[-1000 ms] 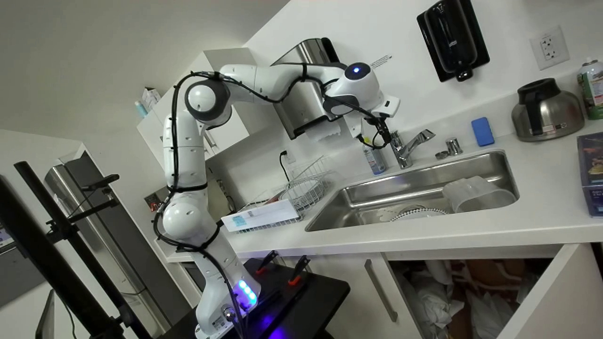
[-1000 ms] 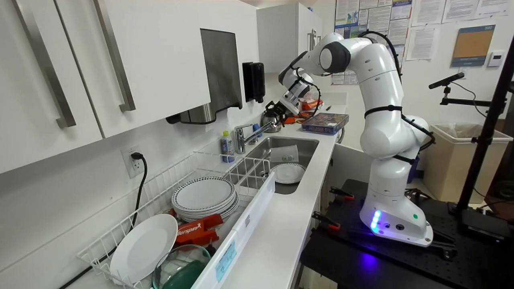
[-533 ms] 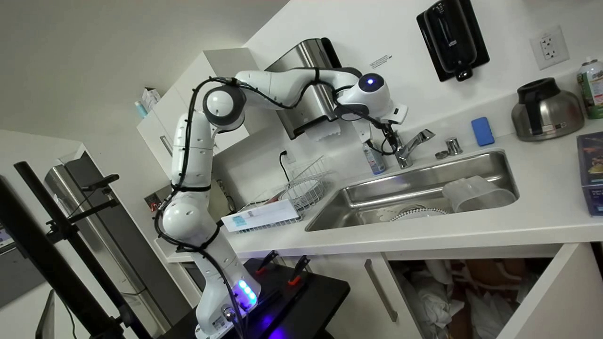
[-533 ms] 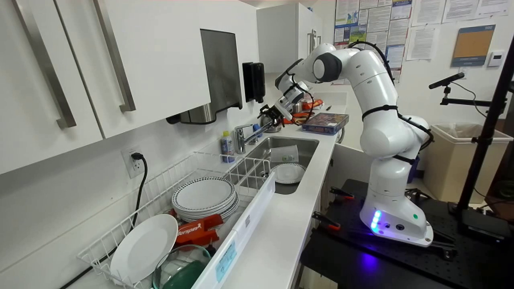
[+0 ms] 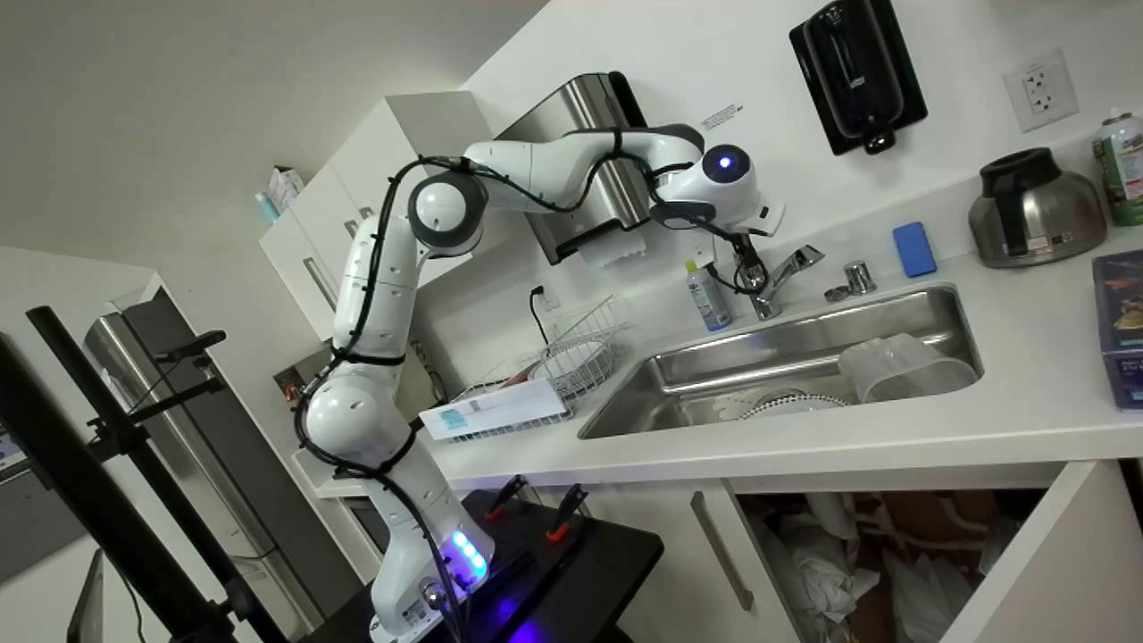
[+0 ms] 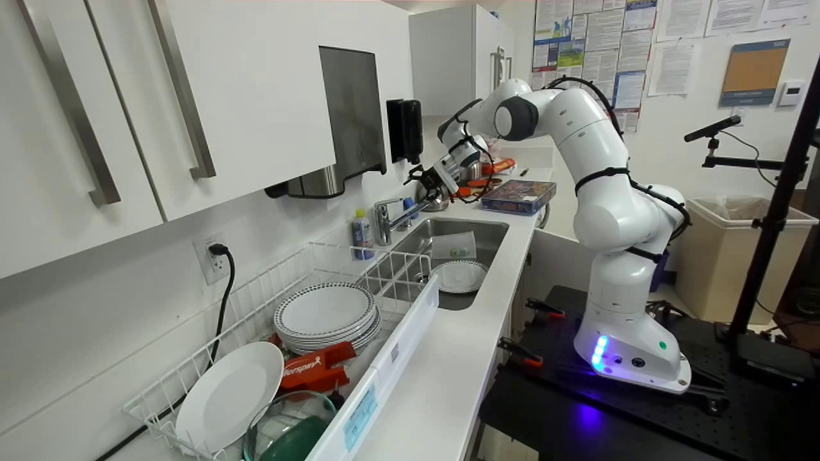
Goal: Move the faucet to the right, push the faucet handle upwards
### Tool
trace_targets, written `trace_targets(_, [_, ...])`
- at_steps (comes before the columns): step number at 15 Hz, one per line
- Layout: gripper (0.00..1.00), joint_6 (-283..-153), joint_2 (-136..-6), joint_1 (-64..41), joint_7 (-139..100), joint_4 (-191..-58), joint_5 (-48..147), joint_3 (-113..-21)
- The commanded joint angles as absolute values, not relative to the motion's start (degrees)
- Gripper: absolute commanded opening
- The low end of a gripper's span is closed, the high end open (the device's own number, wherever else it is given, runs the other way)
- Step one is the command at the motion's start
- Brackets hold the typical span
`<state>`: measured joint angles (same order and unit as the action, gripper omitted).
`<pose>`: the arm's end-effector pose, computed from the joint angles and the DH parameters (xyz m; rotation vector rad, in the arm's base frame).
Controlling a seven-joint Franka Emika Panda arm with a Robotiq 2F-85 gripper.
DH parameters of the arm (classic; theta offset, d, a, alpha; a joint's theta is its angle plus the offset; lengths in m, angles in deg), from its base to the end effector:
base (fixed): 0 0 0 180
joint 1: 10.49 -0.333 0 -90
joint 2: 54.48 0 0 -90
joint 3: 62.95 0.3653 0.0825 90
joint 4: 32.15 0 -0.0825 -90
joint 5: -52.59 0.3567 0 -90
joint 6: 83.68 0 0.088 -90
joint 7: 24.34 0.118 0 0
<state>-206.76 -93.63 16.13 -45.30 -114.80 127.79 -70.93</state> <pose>0.6598 -0.3639 0.3617 -1.9478 1.0232 -0.6014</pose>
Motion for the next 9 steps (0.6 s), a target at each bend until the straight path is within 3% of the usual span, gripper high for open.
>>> trace_targets(1, [1.00,-205.43,-96.93,16.01,-44.46,-109.78,128.63,-70.41])
trace_targets(9, [1.00,-207.43,-101.59,14.34,-42.11,-103.86,127.14,-69.95])
